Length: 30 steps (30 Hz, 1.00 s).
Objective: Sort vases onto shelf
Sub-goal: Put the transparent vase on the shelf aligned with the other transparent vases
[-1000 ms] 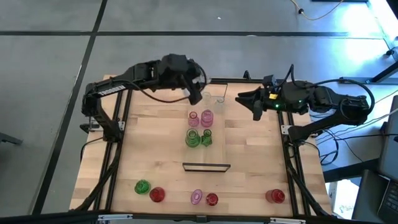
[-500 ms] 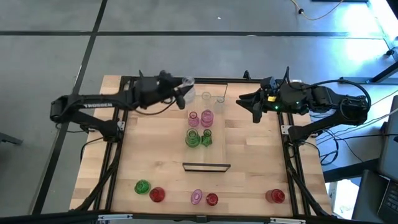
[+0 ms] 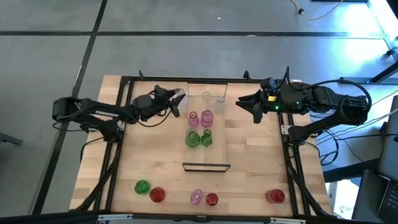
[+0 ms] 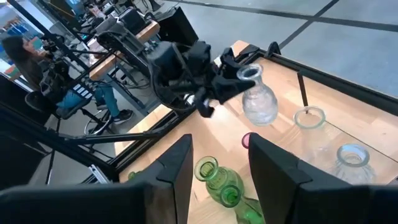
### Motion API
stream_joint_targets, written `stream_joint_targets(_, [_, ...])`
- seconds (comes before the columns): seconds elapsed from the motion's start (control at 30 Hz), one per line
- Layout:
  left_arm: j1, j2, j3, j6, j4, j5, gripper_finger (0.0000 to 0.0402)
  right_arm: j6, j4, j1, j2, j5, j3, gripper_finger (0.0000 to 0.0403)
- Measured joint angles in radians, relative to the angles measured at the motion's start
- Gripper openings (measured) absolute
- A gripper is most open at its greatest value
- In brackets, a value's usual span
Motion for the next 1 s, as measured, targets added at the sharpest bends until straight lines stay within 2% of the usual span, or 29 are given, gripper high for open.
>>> stream_joint_targets(0.23, [0.038,0.176,-0.001,-0.047,0.164,0.07,0.0157,0.024,0.002,0.0,0.0,0.0,0.0,0.0136])
stream_joint_targets(0.53, [0.075,0.379,0.001,-0.029,0.382,0.139,0.0157,0.062,0.001,0.0,0.0,0.0,0.0,0.0136])
stream_joint_targets(0.73, [0.062,0.436,0.059,0.093,0.375,0.202,0.0157,0.076,-0.001,0.0,0.0,0.0,0.0,0.0136])
stream_joint_targets(1.0, [0.061,0.461,0.079,0.103,0.366,0.175,0.0157,0.076,-0.001,0.0,0.0,0.0,0.0,0.0136])
